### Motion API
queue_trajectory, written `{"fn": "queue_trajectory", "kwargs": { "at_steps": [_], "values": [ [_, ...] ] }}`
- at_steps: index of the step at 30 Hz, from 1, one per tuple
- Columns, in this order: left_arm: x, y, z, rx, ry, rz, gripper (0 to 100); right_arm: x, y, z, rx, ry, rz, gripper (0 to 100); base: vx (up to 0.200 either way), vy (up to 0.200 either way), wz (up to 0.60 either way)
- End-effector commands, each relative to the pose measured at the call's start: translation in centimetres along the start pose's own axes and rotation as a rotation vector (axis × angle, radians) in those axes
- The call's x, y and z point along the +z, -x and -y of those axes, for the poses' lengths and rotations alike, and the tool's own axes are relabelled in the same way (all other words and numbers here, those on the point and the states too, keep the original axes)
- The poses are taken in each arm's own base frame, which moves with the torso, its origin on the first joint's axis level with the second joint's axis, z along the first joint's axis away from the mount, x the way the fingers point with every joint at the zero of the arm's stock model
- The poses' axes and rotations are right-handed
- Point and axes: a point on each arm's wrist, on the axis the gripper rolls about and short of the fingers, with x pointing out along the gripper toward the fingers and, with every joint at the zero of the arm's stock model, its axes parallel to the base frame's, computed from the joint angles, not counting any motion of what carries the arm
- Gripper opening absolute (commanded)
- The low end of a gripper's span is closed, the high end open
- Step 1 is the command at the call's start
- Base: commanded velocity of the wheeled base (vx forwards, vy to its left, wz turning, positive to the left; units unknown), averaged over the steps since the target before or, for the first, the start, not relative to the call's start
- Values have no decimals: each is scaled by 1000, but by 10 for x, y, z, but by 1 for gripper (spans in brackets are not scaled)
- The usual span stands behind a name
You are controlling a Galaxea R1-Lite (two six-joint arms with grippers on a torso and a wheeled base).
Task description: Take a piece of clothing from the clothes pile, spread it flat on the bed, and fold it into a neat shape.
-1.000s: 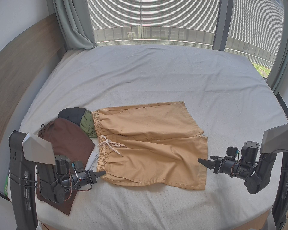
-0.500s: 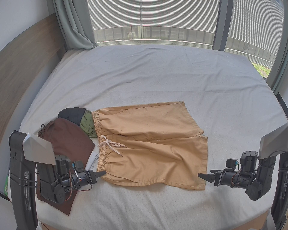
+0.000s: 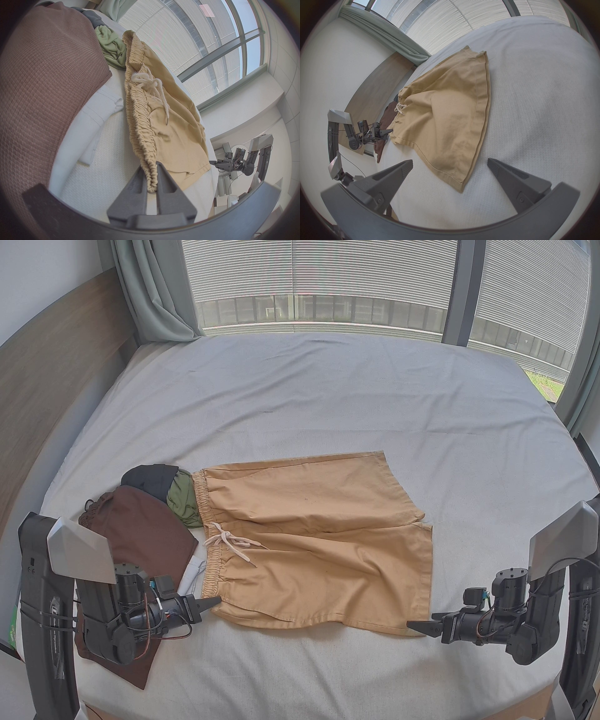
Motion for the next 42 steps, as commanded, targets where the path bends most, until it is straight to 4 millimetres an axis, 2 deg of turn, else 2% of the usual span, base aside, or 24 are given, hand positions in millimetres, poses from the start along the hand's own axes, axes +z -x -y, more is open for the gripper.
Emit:
{"fn": "queue_trajectory", "kwargs": {
  "at_steps": [1,14,15,32,42],
  "values": [
    [0,0,0,0,-1,1,0,-8,-5,3,0,-18,-35,100,0,0,0],
    [0,0,0,-2,-1,1,0,-8,-12,-3,36,-43,-44,100,0,0,0],
    [0,0,0,-1,0,-1,0,-7,-13,-4,40,-46,-41,0,0,0,0],
    [-1,1,0,1,2,-2,0,-5,-11,-1,26,-45,-30,0,0,0,0],
    [3,17,9,-2,9,0,0,-6,-1,-3,10,-20,-28,0,0,0,0]
  ]
}}
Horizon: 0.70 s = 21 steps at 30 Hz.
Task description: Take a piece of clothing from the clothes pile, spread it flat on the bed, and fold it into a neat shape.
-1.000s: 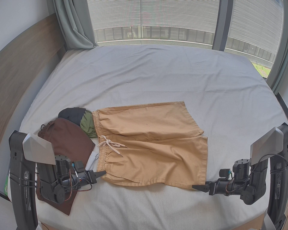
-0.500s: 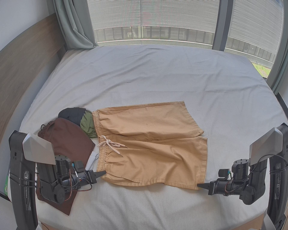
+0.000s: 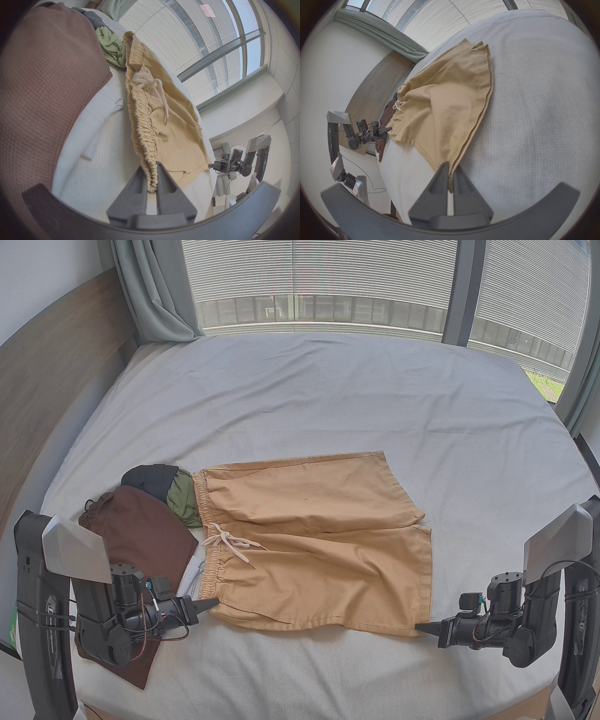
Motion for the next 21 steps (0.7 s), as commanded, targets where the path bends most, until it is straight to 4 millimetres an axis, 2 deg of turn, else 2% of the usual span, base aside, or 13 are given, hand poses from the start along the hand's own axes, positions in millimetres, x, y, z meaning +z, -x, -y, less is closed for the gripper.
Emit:
{"fn": "queue_trajectory", "kwargs": {
  "at_steps": [1,6,12,21],
  "values": [
    [3,12,7,4,1,7,0,1,4,-1,-3,22,6,0,0,0,0],
    [-4,27,14,-16,8,-34,0,-1,7,2,-14,85,-3,0,0,0,0],
    [-15,38,14,-4,-38,-73,0,-3,10,3,-18,117,-8,0,0,0,0],
    [-23,46,15,9,-61,-101,0,-7,13,2,-17,159,-25,0,0,0,0]
  ]
}}
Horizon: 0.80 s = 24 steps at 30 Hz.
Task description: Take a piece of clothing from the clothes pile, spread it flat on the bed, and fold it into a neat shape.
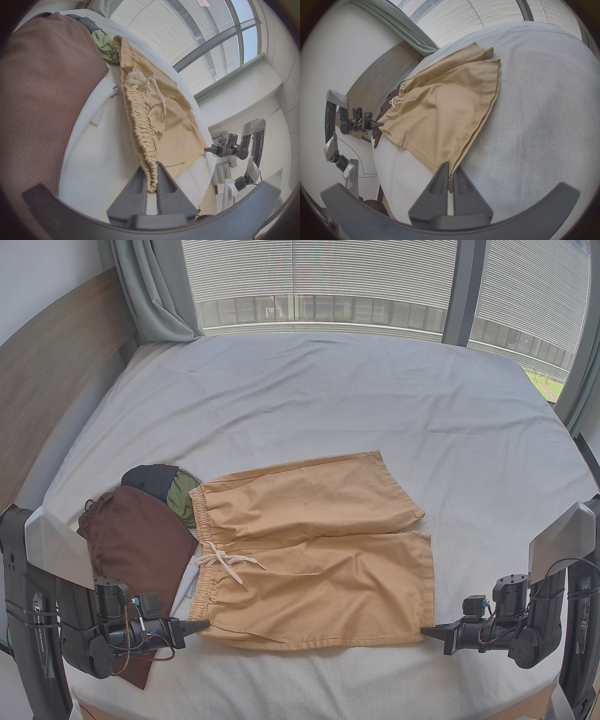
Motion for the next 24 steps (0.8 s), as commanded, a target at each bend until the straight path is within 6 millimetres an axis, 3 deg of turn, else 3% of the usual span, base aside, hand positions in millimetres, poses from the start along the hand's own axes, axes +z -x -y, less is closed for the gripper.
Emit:
{"fn": "queue_trajectory", "kwargs": {
  "at_steps": [1,24],
  "values": [
    [-3,4,1,8,3,-11,0,-3,3,-2,1,7,-13,0,0,0,0],
    [-29,27,10,-19,-55,-116,0,-20,20,-7,27,99,-89,0,0,0,0]
  ]
}}
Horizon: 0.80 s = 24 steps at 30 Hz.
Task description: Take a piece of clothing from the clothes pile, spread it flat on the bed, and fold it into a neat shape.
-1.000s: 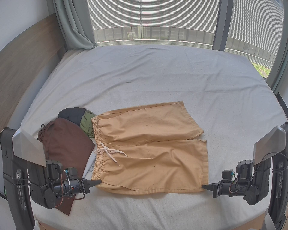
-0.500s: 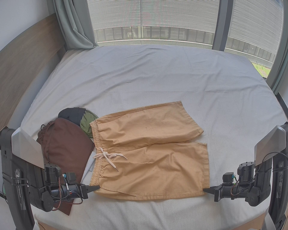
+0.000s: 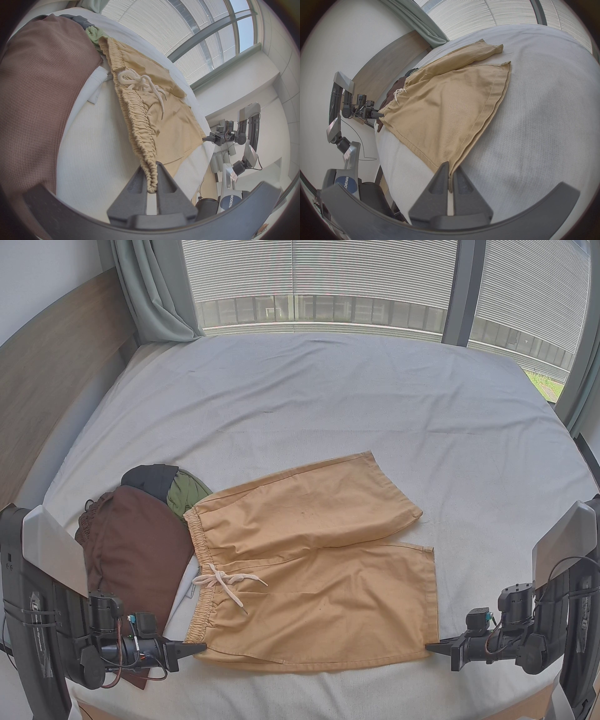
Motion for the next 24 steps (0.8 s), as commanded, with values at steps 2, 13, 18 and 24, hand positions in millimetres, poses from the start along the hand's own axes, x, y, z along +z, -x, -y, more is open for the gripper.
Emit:
{"fn": "queue_trajectory", "kwargs": {
  "at_steps": [2,13,18,24],
  "values": [
    [-10,8,3,7,5,-34,0,-4,4,-2,2,0,-19,0,0,0,0],
    [-10,10,3,-12,-11,-30,0,-1,6,-1,24,9,1,0,0,0,0],
    [-8,9,2,-20,-16,-24,0,5,10,-3,55,14,33,0,0,0,0],
    [3,5,2,-30,-42,14,0,19,14,-6,65,1,90,0,0,0,0]
  ]
}}
